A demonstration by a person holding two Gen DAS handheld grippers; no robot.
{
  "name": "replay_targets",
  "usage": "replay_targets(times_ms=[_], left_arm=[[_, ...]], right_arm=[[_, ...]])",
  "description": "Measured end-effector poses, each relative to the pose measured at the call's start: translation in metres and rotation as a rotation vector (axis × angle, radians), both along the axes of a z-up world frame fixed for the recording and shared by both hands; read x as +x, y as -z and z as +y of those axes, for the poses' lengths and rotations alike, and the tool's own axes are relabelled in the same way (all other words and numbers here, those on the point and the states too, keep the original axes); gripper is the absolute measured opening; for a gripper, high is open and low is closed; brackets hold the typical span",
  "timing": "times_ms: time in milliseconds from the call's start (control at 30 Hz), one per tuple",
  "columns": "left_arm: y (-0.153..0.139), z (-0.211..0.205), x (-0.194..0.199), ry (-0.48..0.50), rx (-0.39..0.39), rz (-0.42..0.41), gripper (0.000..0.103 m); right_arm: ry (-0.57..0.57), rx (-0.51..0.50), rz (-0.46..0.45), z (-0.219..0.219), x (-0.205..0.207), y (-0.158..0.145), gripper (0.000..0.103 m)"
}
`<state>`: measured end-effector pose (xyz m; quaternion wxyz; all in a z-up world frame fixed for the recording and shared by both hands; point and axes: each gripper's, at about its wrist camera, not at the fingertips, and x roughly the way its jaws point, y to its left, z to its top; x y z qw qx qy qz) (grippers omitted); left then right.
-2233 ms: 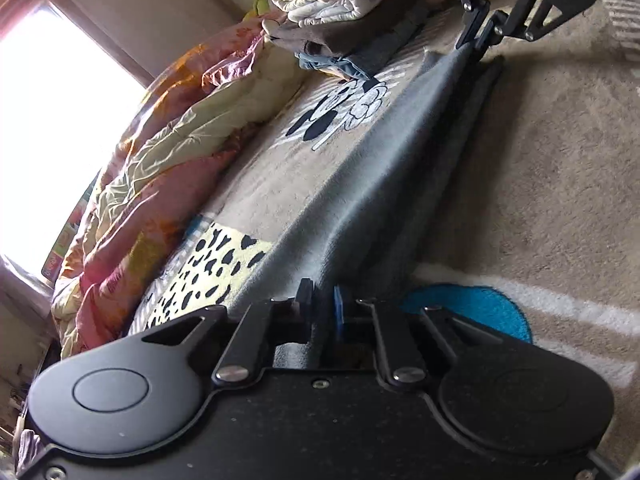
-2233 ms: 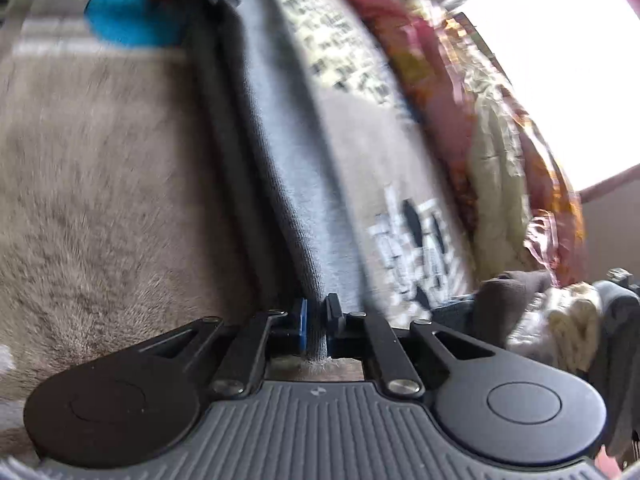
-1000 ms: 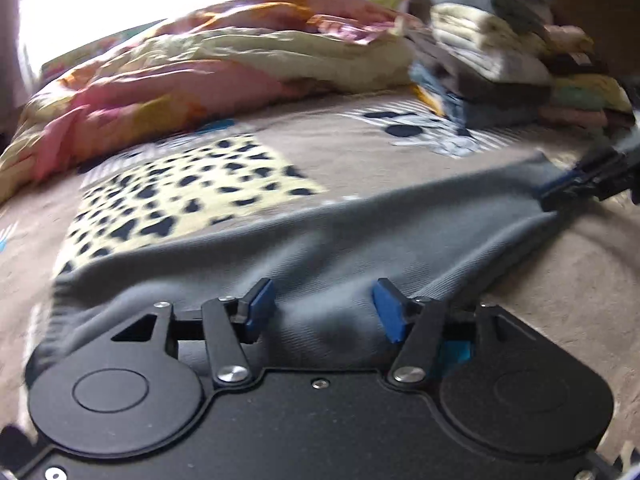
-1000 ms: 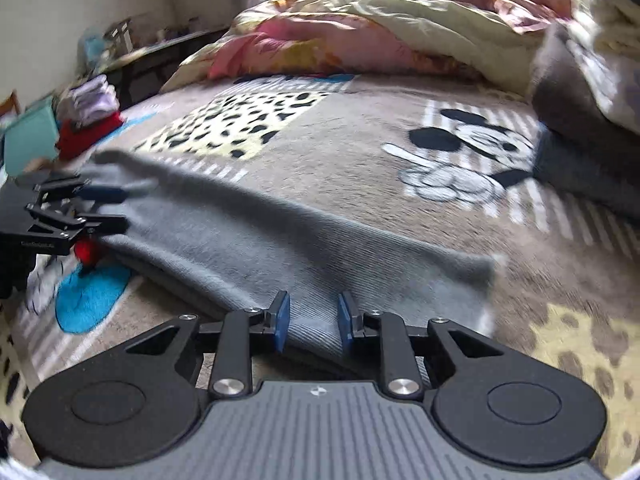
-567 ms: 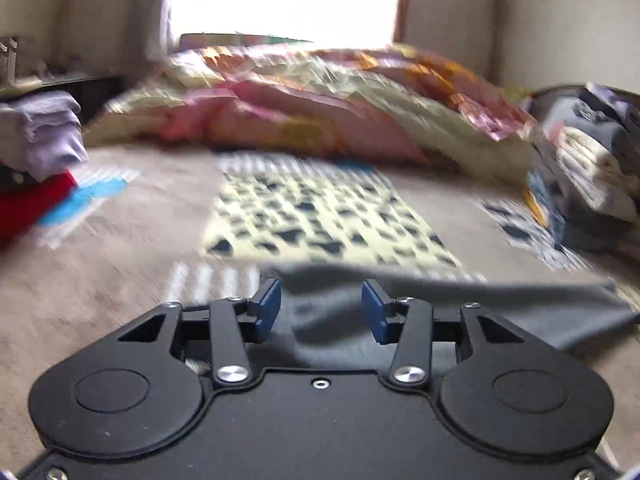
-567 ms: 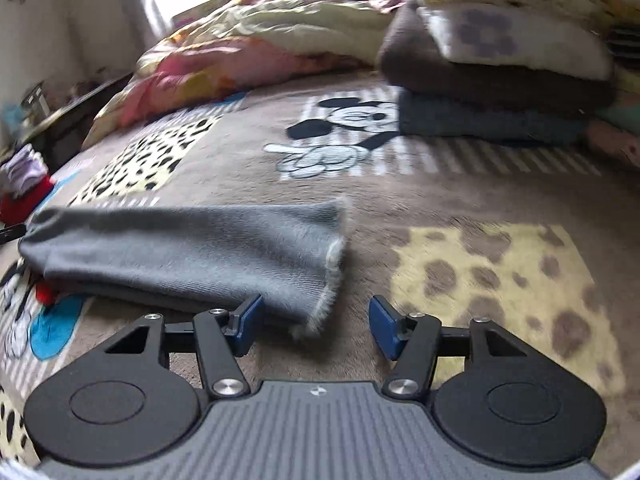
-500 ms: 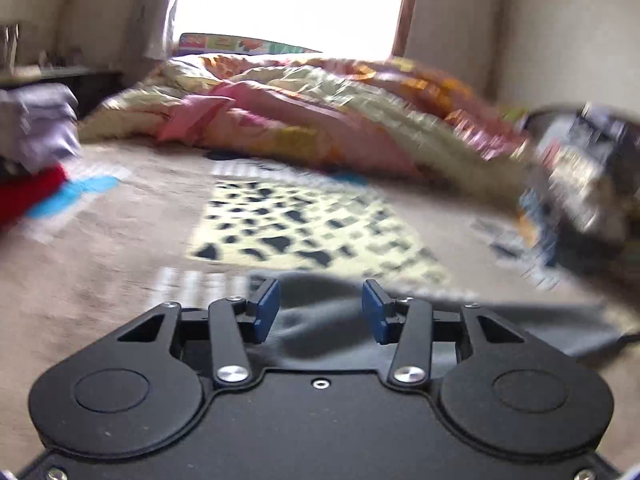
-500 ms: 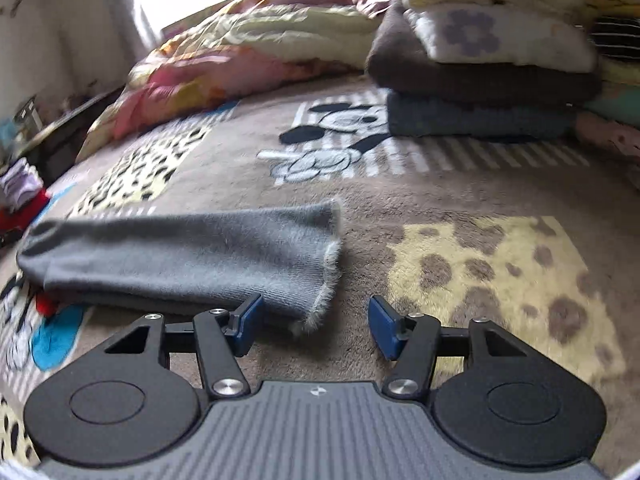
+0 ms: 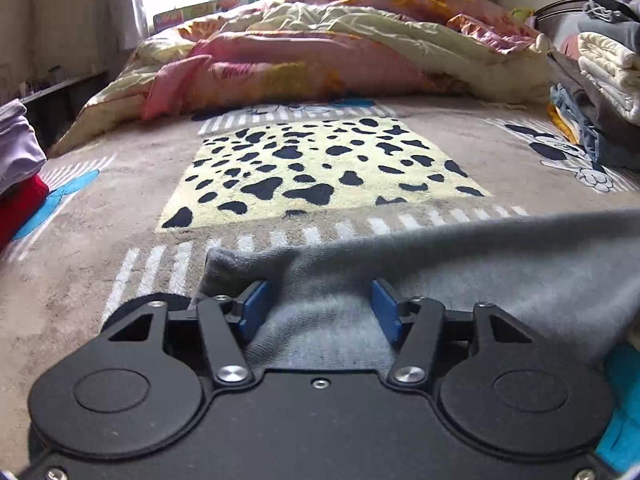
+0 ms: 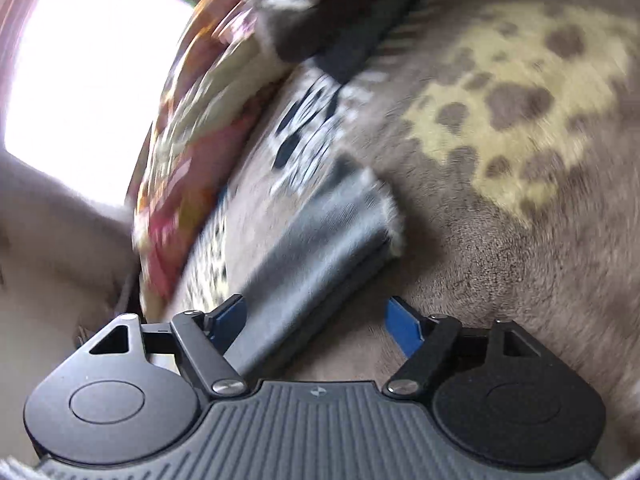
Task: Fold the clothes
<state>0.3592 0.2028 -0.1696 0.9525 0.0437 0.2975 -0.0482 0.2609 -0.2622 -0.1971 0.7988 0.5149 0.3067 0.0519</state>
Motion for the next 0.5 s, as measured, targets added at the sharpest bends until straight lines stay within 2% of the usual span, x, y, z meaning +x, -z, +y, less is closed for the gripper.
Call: replay_targets(times_ms=[133,367,500], left_arm=[[0.002,0.001,0.004,-0.009,-0.006,-0.001,0.058],[0.005,0.000,-0.005,-0.010,-0.007,-0.010,0.058],[0.005,0.000,-0.005,-0.011,-0.008,-0.011,0.058]], right_arm=[[0.137,0.083,-0.007,-0.001,0.005,0.009,0.080],[0.234,0.042,-0.072,0.013,-0.002,0.014,0.082],[0.261,0.021,-0.058,0.020,0.010,0.009,0.090]])
